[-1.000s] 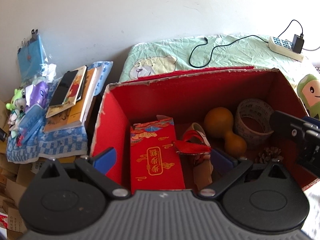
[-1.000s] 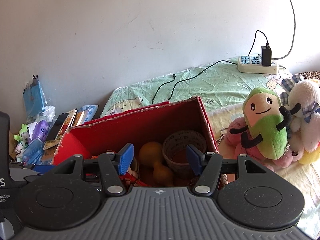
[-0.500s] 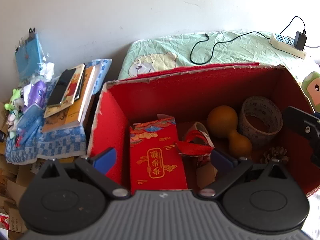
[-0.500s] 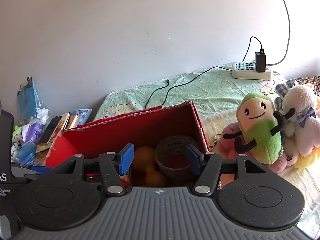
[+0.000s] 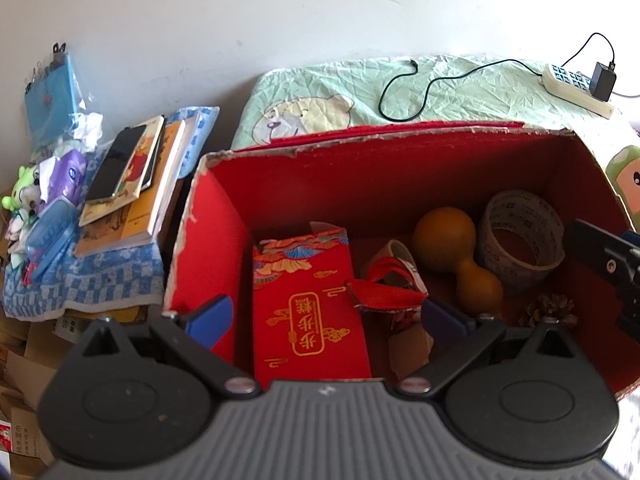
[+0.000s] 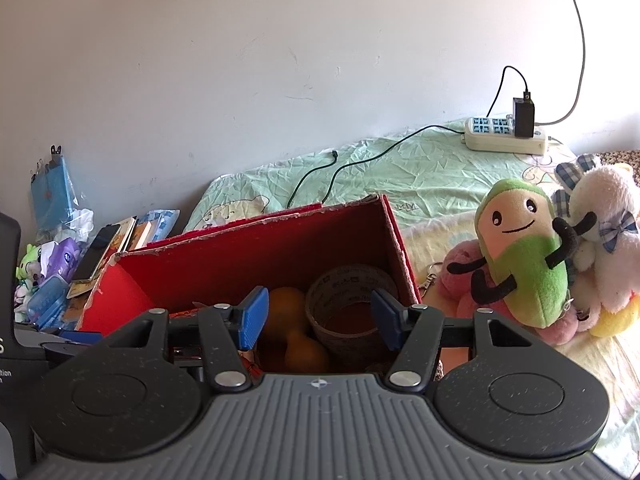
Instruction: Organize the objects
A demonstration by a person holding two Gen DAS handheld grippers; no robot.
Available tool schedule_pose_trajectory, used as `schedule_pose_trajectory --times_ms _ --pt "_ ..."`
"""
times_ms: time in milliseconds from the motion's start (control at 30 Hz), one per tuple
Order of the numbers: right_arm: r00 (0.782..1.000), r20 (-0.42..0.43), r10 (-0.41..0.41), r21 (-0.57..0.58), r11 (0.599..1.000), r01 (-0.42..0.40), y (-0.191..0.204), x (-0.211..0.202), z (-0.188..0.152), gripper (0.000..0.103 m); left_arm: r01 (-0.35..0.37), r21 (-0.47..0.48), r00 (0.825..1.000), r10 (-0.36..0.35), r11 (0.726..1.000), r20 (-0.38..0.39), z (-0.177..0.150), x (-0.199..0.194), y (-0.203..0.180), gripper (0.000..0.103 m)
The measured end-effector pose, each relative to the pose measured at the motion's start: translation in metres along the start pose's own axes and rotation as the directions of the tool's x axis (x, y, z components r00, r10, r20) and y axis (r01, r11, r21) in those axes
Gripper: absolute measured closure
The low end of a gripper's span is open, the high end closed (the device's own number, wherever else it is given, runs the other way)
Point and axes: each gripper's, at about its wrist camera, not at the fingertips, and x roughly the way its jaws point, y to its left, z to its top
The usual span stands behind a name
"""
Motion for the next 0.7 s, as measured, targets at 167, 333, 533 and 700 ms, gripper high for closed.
schedule_pose_trajectory --times_ms 167,333,533,700 --pt "1.000 -0.010 0.006 -0.007 1.000 -0.006 0.0011 0.0046 0.0010 0.042 0.009 -0.002 1.000 -0.009 1.000 -0.012 0.0008 0.0025 0.0005 0.002" --pt "1.000 -0.019 0.006 -0.025 1.000 -0.007 0.0037 0.0075 0.0009 0.042 0.009 -0.013 1.000 -0.009 1.000 -0.025 0.0007 0.0050 0.0024 0.002" --pt "0.999 -0.039 0.010 -0.023 1.000 -0.011 0.0034 0.0094 0.0007 0.042 0.032 -0.037 0.998 -0.034 0.999 -0.050 -0.0008 0.0070 0.0063 0.002" --pt "0.999 -0.042 0.005 -0.029 1.000 -0.006 0.0045 0.0094 0.0009 0.042 0.032 -0.033 0.998 -0.033 0.999 -0.049 -0.0025 0.0048 0.0037 0.002"
